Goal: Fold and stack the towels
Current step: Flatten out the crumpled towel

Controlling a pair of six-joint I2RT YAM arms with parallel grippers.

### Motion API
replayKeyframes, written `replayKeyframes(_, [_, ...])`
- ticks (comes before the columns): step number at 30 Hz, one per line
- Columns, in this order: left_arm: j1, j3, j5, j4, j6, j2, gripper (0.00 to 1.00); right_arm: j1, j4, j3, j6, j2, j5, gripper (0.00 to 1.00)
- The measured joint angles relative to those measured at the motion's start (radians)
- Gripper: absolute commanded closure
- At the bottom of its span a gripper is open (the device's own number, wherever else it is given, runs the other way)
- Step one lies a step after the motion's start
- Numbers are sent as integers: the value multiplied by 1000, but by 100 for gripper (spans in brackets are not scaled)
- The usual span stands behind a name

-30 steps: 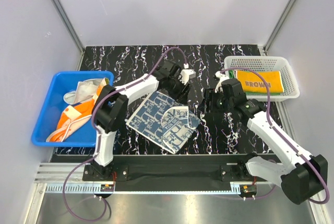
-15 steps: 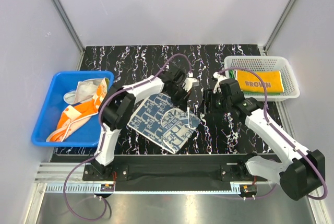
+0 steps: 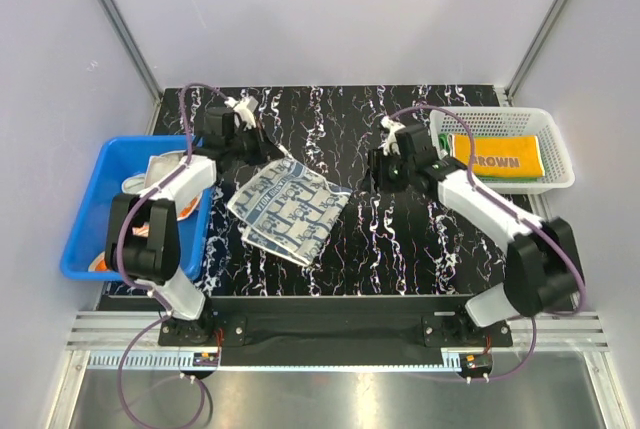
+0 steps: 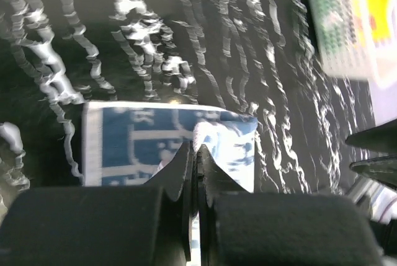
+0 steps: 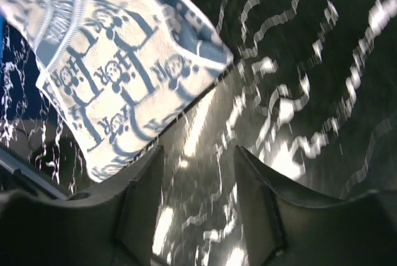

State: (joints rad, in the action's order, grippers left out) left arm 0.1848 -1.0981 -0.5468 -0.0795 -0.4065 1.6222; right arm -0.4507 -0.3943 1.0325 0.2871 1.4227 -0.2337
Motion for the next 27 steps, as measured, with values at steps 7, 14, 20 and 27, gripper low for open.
replayKeyframes(7, [-6,14,30,-4,-100,91,100,-3,153,148,-80,306,-76,52])
replayKeyframes(14, [-32,-14,-21,-47,-81,119,100,-55,189,198,-176,443,-140,39])
replayKeyframes(20, [16,-21,-228,-7,-32,122,100,-71,316,219,-303,432,-343,35])
replayKeyframes(27, [89,-49,-381,-39,71,121,100,-71,334,330,-437,432,-577,46])
